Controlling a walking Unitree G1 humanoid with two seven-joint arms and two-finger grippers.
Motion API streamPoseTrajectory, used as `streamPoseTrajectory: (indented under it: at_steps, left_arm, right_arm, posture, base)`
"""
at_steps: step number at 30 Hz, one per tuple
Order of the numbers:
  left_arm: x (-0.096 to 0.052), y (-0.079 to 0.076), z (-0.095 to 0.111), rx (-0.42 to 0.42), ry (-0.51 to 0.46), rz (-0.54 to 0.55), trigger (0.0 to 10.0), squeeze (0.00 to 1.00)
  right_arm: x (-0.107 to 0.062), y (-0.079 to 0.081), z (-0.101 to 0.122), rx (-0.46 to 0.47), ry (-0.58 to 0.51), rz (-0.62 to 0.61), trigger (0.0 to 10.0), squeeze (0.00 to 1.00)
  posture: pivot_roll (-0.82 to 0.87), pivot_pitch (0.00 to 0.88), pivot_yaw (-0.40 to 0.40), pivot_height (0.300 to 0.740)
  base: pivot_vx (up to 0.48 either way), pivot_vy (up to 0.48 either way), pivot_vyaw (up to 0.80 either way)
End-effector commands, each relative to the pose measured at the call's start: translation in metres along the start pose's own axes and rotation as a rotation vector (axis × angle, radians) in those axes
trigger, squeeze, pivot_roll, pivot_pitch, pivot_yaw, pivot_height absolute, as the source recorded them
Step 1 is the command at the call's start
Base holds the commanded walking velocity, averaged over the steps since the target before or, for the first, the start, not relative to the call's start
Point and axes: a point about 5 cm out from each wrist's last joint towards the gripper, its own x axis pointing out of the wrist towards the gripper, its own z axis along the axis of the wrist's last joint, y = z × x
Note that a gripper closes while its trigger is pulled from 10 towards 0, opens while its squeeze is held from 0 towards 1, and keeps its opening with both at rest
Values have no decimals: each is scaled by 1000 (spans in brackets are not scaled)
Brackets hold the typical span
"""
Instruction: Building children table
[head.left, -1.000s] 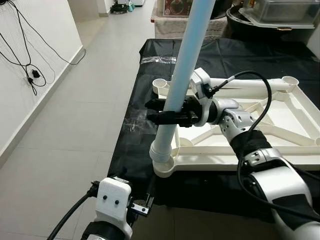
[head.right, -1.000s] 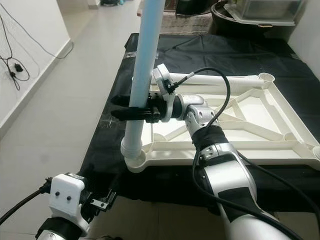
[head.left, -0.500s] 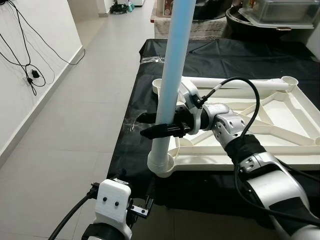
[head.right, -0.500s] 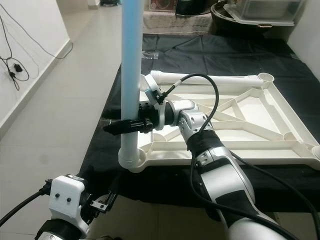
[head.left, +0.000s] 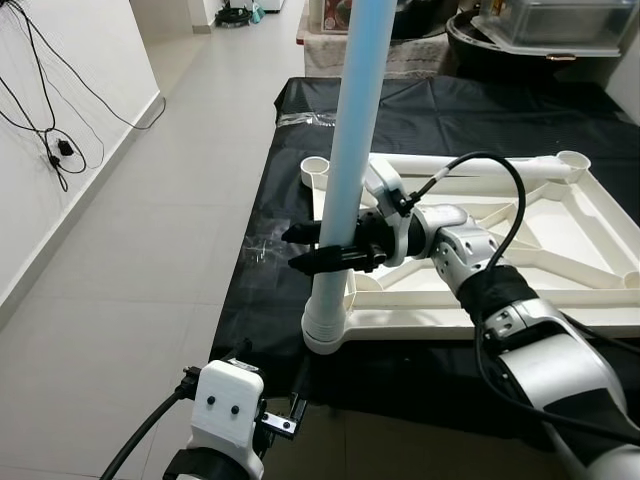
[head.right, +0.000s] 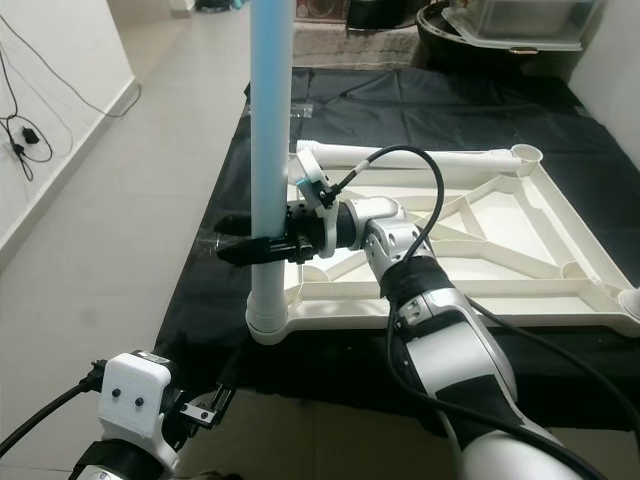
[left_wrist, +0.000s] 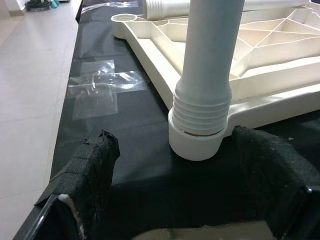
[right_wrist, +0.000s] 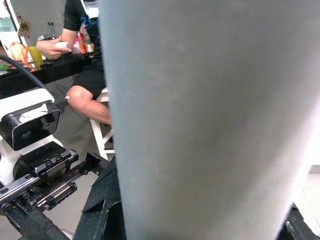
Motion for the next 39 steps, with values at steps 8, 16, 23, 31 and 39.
streamPoseTrajectory:
  at_steps: [8,16,23,31,39]
  left_arm:
    - [-2,-1,2,13,-11,-9,10000,0]
    - [0,-1,3,20,-18,-7,10000,0]
    - [1,-1,3,23,-22,-4,10000,0]
    - [2,-1,4,25,-28,-2,10000,0]
    - [3,1,4,28,-33,4,10000,0]
  right_arm:
    - [1,2,-10,-4,94,20,10000,0]
    - [12,5,-29,-17,182,57,10000,0]
    - [15,2,-29,-28,220,44,10000,0]
    - [17,-8,-33,-41,274,-127,10000,0]
    - [14,-19,-36,-40,233,-381,10000,0]
  posture:
    - [117,179,-10,740]
    - [118,175,-13,740]
    - [115,173,-14,740]
    - [108,172,-16,740]
    - [108,172,-16,740]
  base:
    - [0,0,0]
    - [0,0,0]
    - [0,0,0]
    - [0,0,0]
    - [0,0,0]
